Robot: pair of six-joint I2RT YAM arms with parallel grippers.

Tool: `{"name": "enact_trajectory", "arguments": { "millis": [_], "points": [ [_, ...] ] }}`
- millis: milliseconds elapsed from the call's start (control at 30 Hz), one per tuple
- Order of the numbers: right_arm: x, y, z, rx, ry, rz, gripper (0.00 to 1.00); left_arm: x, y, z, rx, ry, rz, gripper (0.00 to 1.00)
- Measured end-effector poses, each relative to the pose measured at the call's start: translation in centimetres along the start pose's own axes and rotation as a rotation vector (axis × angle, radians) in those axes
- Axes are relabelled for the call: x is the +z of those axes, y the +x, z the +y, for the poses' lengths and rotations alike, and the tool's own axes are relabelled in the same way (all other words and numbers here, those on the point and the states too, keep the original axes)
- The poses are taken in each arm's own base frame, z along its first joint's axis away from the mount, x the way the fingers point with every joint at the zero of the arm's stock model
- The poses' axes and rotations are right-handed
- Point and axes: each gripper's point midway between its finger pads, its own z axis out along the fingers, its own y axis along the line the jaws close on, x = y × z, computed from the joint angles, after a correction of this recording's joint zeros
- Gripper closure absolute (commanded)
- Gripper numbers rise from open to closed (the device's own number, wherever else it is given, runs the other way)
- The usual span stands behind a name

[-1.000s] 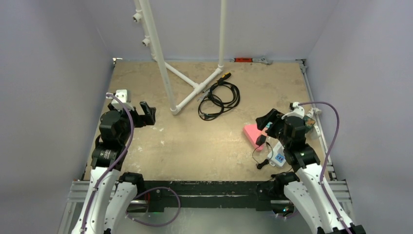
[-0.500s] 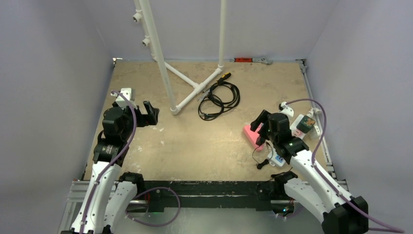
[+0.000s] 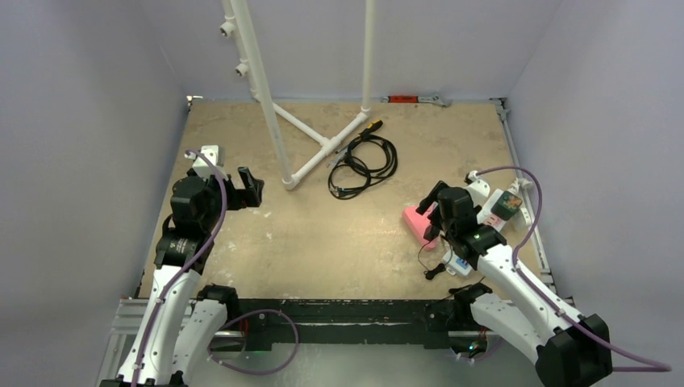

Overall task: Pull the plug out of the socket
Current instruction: Move the socket to the center of the board.

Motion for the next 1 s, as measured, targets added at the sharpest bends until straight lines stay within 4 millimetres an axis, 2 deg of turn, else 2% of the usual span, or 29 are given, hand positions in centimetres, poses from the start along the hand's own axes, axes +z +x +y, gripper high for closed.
{"name": "enact_trajectory", "arguments": {
  "millis": [133,267,467,667,733,867,1000],
  "points": [
    [0.3,-0.1,-0.5,0.003,0.032,-0.013,0.16,0.0,0.0,0.0,0.000,0.000,0.000,0.02],
    [1.5,1.2,-1.2,-0.026,0.092,0.030,0.19,0.0,0.0,0.0,0.000,0.000,0.000,0.02],
    [2.5,3.1,-1.9,-0.077,0.134,0.095,0.34,0.0,0.0,0.0,0.000,0.000,0.001,0.02],
    [2.3,3.7,-0.8,-0.105,0.078,0.124,0.48,0.0,0.0,-0.1,0.000,0.006,0.002,0.02],
    [2.3,4.3,-0.2,-0.128,0.057,0.141,0.49,0.0,0.1,-0.2,0.000,0.011,0.004,0.02],
    [2.3,6.4,1.3,-0.194,0.021,0.192,0.57,0.1,0.2,-0.2,-0.001,0.014,0.010,0.02],
    [1.4,8.7,3.3,-0.266,-0.045,0.231,0.64,0.3,0.4,-0.2,-0.001,0.012,0.018,0.02]
  ]
}}
